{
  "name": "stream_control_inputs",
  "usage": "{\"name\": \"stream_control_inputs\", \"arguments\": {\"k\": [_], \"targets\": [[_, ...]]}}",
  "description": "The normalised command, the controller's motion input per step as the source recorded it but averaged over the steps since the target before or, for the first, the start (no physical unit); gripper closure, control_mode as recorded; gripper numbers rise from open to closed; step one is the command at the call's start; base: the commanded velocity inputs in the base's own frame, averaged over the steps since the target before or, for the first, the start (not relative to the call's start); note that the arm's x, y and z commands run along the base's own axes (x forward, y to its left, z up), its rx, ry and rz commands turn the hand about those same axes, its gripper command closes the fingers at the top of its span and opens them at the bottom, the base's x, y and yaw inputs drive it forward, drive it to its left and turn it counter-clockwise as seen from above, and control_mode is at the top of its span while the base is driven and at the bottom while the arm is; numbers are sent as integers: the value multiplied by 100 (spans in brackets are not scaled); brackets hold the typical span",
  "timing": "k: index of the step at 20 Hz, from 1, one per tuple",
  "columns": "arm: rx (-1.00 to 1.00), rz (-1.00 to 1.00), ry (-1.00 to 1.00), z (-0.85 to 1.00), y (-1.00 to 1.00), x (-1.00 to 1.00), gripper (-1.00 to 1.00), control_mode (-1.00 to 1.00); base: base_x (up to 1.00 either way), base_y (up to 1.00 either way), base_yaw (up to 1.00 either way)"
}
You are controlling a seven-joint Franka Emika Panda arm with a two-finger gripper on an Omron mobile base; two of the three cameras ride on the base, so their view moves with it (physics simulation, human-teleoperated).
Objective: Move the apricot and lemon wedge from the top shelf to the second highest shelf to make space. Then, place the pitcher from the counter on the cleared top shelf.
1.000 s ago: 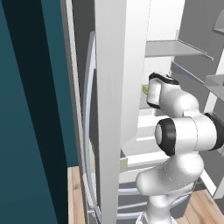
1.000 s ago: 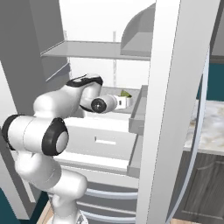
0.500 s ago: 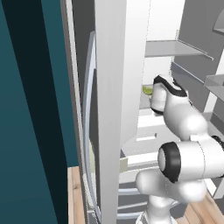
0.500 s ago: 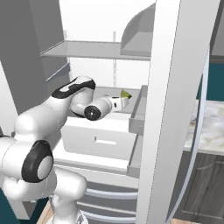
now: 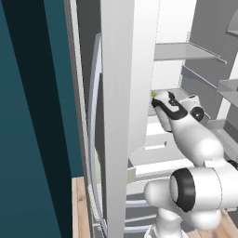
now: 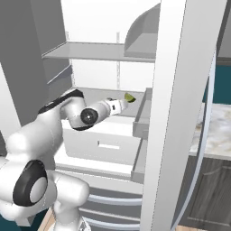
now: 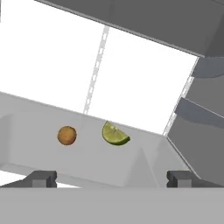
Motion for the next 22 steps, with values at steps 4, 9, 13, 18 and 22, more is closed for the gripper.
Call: {"name": "stream_control_inputs", "arguments": {"k": [4,9,13,18,22], "targets": [[-6,9,17,100,0,-23,-100,-100,0,0,0],[-6,9,20,91,4,-20,-100,-100,0,0,0],[-1,3,34,15,52,-3,-100,-100,0,0,0],[3,0,25,-33,37,-54,-100,-100,0,0,0],[16,0,1,-79,15,-83,-100,-100,0,0,0]]}}
